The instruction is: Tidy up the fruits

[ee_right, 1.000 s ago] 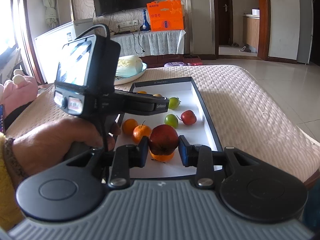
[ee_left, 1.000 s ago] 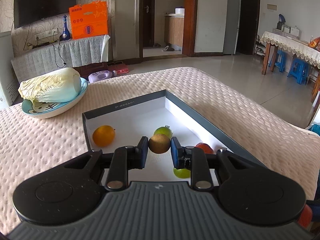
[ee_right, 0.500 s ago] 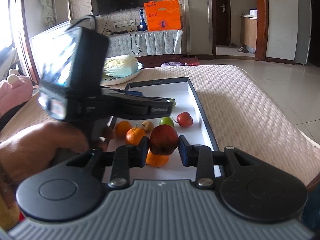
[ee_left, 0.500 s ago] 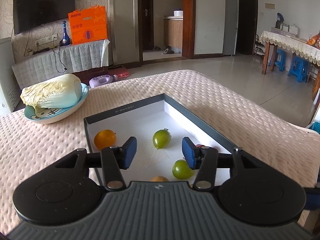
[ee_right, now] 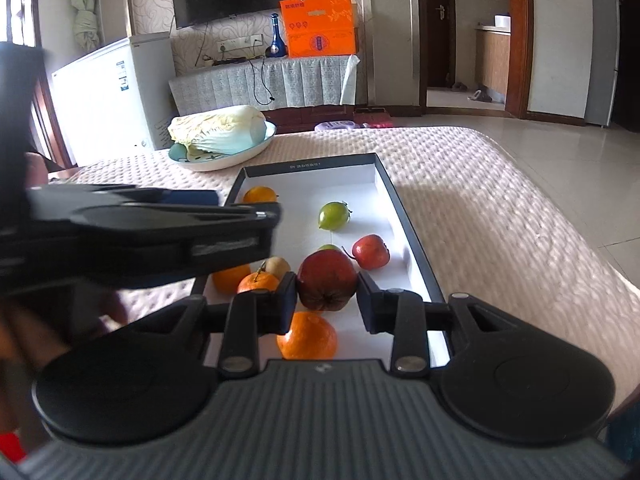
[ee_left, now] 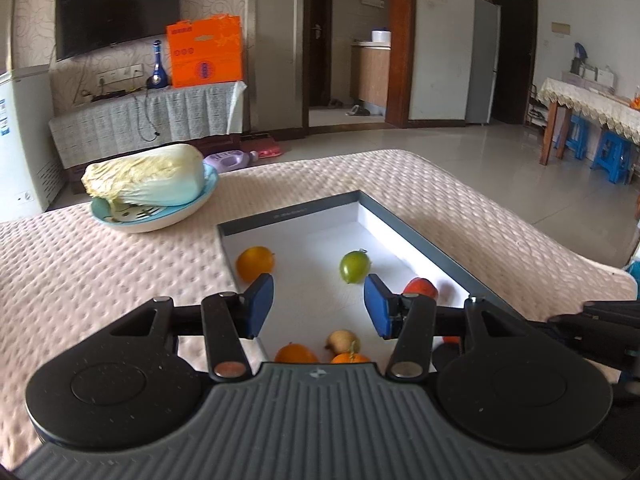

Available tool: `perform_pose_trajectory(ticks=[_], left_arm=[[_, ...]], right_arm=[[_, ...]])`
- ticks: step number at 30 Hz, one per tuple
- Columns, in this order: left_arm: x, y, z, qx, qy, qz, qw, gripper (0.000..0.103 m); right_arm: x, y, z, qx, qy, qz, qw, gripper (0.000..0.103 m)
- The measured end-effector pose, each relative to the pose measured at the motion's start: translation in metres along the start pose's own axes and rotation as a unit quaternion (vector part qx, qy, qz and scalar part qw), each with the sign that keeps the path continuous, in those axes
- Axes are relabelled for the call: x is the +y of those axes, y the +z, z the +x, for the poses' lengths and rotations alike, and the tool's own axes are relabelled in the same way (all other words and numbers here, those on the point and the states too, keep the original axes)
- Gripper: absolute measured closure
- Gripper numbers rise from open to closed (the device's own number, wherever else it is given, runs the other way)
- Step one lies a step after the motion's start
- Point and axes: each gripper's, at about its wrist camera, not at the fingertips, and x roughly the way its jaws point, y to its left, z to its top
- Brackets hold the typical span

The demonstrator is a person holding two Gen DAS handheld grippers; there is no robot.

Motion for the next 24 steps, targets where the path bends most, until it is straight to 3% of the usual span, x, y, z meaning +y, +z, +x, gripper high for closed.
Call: perform_pose_trajectory(ticks=[4, 8, 10, 14, 20, 24], left_arm=[[0.010, -0.003, -0.014, -0.001, 0.012, -0.013, 0.9998, 0.047], [0.019, -0.007, -0.025, 0.002, 0.028, -0.023, 0.9993, 0.047], [0.024, -0.009, -0.033, 0.002, 0.035, -0.032, 0.9989, 0.046], [0.031, -0.014, -0.054, -0.004, 0.042, -0.053, 0.9977, 0.046], [0.024, -0.022, -0.080, -0.006, 0.040, -0.045, 0.9982, 0.046], [0.006, -0.031, -0.098, -0.009, 0.024, -0.024, 0.9994, 0.028]], right_arm=[[0.003, 0.001, 0.014, 0.010, -0.007, -0.005, 1.000, 0.065], [0.005, 0.003, 0.011, -0.003, -0.007, 0.001, 1.000, 0.044], [0.004, 0.005, 0.007, -0.016, 0.000, 0.002, 1.000, 0.039], [0.005, 0.007, 0.000, -0.029, 0.012, -0.010, 0.999, 0.039], [-0.010, 0.011, -0.010, -0.044, 0.006, 0.007, 0.999, 0.039], [-0.028, 0.015, -0.017, -0.059, -0.010, 0.031, 0.998, 0.038]])
